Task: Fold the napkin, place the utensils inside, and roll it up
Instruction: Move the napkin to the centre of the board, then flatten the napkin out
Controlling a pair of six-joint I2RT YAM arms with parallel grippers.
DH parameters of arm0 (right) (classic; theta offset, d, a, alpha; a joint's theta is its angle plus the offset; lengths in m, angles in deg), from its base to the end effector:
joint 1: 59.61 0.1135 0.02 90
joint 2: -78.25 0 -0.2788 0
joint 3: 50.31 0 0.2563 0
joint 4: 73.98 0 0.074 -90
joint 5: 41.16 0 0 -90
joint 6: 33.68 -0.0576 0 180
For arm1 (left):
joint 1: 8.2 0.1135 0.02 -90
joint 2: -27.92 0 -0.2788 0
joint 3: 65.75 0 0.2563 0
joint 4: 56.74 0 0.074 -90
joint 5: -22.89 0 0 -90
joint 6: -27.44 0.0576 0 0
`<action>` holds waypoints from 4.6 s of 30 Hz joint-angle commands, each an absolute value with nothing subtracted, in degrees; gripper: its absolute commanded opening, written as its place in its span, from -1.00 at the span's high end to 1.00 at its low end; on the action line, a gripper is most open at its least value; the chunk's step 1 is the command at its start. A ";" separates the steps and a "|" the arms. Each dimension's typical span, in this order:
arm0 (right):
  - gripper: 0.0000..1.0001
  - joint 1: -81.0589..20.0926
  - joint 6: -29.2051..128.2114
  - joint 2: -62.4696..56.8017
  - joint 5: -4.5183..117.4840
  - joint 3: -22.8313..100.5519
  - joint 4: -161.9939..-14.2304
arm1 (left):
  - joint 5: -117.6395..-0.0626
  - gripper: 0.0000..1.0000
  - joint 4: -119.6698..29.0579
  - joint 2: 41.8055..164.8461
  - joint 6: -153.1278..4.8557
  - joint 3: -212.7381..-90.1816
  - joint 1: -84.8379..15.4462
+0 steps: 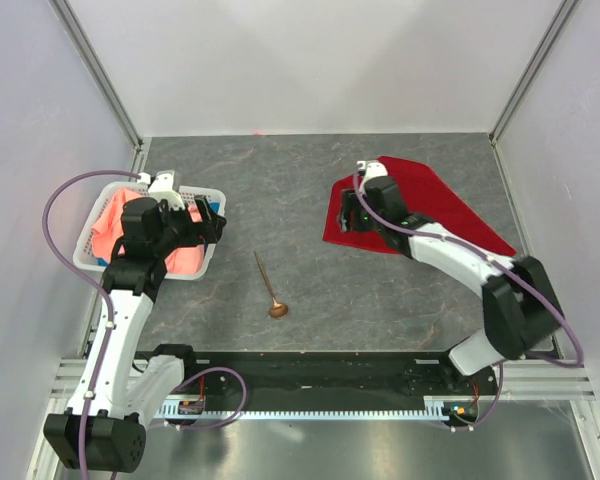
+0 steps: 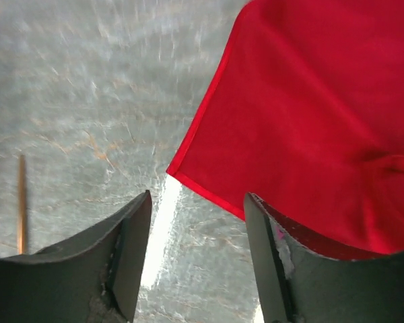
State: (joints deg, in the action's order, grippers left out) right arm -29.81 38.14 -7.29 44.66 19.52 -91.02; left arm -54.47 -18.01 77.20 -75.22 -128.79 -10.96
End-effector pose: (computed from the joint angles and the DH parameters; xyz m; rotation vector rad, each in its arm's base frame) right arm 0.3107 0.1731 0.2509 -0.1765 2.1617 0.4089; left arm 0.2043 -0.0225 0.3308 -0.0321 2.0168 -0.3929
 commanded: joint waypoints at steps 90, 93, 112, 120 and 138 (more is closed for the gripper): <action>0.70 -27.00 46.74 -8.94 40.14 26.42 -116.61 | -67.38 -0.31 -31.69 130.92 -88.48 -140.99 -39.22; 0.71 -27.00 46.39 -7.98 40.14 25.10 -116.87 | -66.07 -0.29 -31.51 133.03 -88.66 -141.69 -39.83; 0.67 -27.00 46.03 -0.94 41.19 25.54 -117.14 | -68.52 0.96 -26.77 140.68 -88.75 -143.89 -43.09; 0.67 -27.00 49.81 0.02 42.42 31.42 -119.59 | -70.27 0.96 -26.59 137.96 -86.90 -146.08 -41.51; -0.09 -25.86 42.25 8.48 48.66 23.25 -122.68 | -63.68 0.96 -28.70 129.96 -85.94 -143.98 -33.07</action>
